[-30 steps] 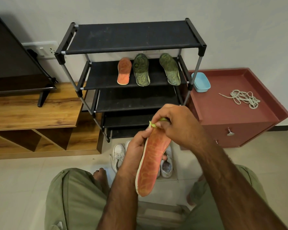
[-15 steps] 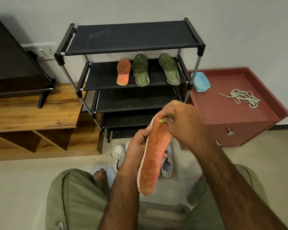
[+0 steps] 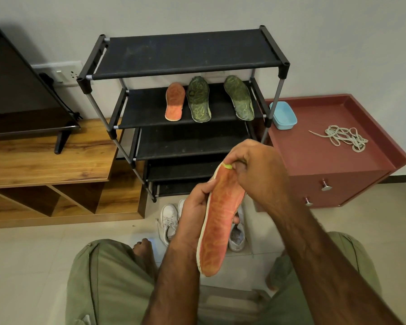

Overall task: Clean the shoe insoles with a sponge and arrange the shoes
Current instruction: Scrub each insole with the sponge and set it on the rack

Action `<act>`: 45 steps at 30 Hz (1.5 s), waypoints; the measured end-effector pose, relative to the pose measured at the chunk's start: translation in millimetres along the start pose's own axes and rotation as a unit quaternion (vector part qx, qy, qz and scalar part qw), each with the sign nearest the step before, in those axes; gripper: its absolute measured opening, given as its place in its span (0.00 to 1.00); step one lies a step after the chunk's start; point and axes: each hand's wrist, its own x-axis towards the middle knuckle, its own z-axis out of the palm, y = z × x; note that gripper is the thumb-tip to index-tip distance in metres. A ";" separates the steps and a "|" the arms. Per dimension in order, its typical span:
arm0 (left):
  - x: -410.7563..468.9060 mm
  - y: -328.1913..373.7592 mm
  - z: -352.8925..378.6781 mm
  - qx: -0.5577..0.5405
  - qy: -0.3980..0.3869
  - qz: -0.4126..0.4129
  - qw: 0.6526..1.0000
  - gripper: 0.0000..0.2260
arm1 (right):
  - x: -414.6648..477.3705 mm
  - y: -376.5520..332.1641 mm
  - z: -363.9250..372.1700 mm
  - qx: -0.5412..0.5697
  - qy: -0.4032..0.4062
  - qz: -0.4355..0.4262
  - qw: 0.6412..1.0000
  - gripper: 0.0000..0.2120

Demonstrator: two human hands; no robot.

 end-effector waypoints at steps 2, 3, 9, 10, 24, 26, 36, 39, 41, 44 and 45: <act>1.4 0.6 -0.9 -0.003 -0.004 0.003 1.000 0.18 | -2.9 -4.0 -0.6 -0.001 -0.029 -0.027 0.999 0.14; 2.2 0.9 -1.8 -0.004 0.001 0.008 1.000 0.18 | -5.5 -5.6 -0.6 0.004 -0.061 -0.053 0.997 0.14; 1.0 0.5 -0.1 0.003 0.010 0.004 1.000 0.17 | -1.6 -1.0 4.1 -0.017 -0.020 -0.014 1.000 0.14; 1.9 0.8 -0.8 0.001 0.012 0.005 1.000 0.17 | -2.9 -2.6 4.3 -0.013 -0.029 -0.028 0.999 0.14; 4.2 0.4 -9.4 -0.012 -0.028 0.002 1.000 0.26 | 5.3 11.0 -17.2 0.087 0.023 0.035 0.995 0.13; 2.1 -1.0 -7.4 -0.010 -0.020 0.001 1.000 0.23 | 3.7 11.6 -11.6 0.032 -0.015 0.028 0.999 0.12; 1.0 2.1 -6.1 -0.002 0.012 -0.003 1.000 0.25 | -0.7 -11.1 -2.9 0.045 -0.125 -0.016 0.991 0.09; 1.5 2.9 -5.9 0.002 0.004 -0.014 1.000 0.24 | 1.5 -9.5 -0.3 0.029 -0.027 0.021 0.999 0.09; 2.4 2.8 -4.2 0.011 0.001 -0.012 1.000 0.24 | 2.0 -11.5 1.2 0.016 -0.030 0.015 0.999 0.10; 2.3 2.8 -5.1 0.011 0.013 -0.005 1.000 0.24 | 3.9 -13.4 -4.1 0.025 -0.131 -0.006 0.991 0.09; 1.7 3.1 -5.2 0.007 0.010 -0.008 1.000 0.25 | 5.4 -12.2 -5.7 0.025 -0.127 0.008 0.992 0.09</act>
